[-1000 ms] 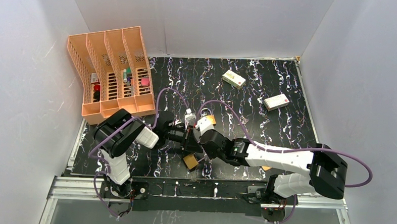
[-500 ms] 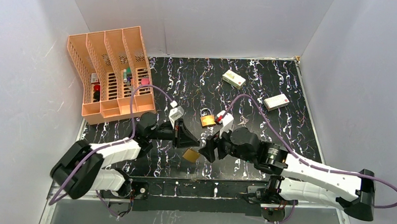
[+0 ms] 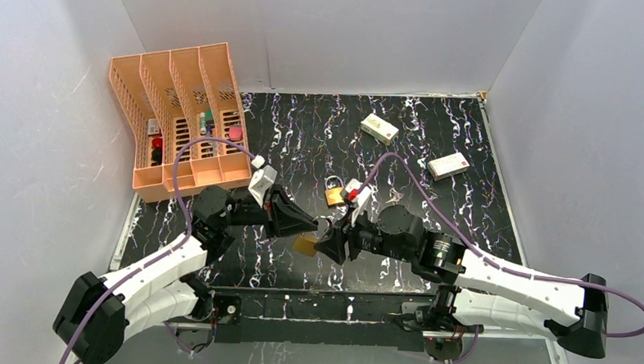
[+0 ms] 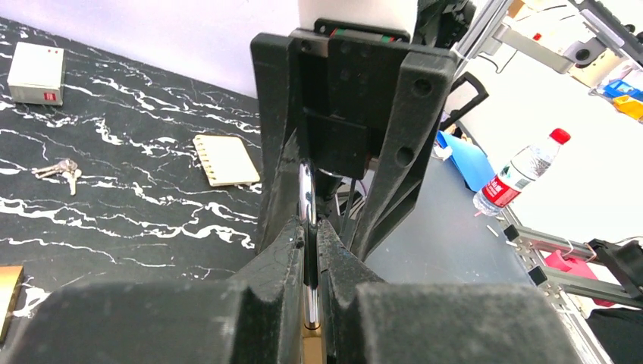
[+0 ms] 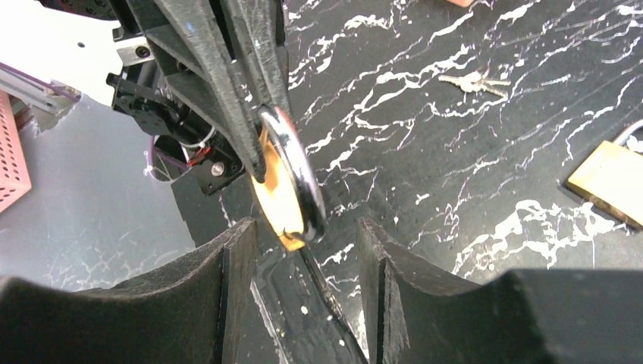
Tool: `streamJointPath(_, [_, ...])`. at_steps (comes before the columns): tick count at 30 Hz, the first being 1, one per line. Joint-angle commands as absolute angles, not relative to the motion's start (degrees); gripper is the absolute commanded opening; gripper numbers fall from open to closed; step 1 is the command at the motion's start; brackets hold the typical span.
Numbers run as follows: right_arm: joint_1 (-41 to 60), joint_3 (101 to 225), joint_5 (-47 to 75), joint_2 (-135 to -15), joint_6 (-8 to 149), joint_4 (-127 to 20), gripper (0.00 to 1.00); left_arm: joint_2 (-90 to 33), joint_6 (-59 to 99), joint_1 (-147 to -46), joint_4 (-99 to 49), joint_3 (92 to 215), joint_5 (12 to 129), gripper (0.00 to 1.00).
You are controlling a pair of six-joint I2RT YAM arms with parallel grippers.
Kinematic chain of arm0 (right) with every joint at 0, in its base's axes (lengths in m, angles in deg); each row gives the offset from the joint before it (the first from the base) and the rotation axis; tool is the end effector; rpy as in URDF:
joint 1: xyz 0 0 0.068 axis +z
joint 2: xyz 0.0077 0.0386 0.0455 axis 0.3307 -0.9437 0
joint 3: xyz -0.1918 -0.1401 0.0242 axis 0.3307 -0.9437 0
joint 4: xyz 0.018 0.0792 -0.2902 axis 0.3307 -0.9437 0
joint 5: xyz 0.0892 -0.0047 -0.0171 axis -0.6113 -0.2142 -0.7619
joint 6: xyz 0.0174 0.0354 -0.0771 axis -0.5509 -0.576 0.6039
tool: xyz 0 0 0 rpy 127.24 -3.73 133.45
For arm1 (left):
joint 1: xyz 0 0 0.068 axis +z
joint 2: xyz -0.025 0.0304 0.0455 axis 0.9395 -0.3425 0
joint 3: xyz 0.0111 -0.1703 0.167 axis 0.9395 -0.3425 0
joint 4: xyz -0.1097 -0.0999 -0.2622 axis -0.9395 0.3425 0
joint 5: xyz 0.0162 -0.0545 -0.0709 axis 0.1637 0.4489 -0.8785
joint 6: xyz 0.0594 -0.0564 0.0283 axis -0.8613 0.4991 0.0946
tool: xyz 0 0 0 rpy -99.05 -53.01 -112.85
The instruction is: Unlock with the key
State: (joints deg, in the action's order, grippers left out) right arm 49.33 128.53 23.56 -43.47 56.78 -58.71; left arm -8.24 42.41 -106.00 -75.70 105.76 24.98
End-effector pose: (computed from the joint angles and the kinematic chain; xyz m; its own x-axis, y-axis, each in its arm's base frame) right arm 0.1161 0.2880 0.2690 -0.4080 -0.0683 -0.9104 -0.8248 0.4552 0.3355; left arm 0.1881 -0.2130 0.2495 -0.2818 -0.2035 -0.9377 0.9591 -0.0879 -0.2691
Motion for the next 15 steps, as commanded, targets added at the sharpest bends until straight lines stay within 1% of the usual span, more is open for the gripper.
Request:
streamJointPath(1, [49.2,131.1,23.9,-44.6,58.5,-49.9,0.58,-5.3,44.5,-106.2,-78.1,109.7,24.7,0.00])
streamJointPath(3, [49.2,131.0,24.3,-44.7,58.5,-48.0,0.58,-4.8,44.9,-106.2,-78.1,110.1,24.7,0.00])
streamJointPath(8, [49.2,128.7,24.8,-43.4,57.1,-40.8,0.51,-3.9,45.5,-106.2,-78.1,110.6,25.7,0.00])
streamJointPath(13, [49.2,125.6,24.8,-41.2,54.5,-34.1,0.49,-2.7,47.1,-106.3,-79.3,111.3,27.0,0.00])
streamJointPath(15, [49.1,125.6,23.8,-41.3,54.2,-33.2,0.44,-2.0,47.6,-106.3,-80.2,111.6,27.8,0.00])
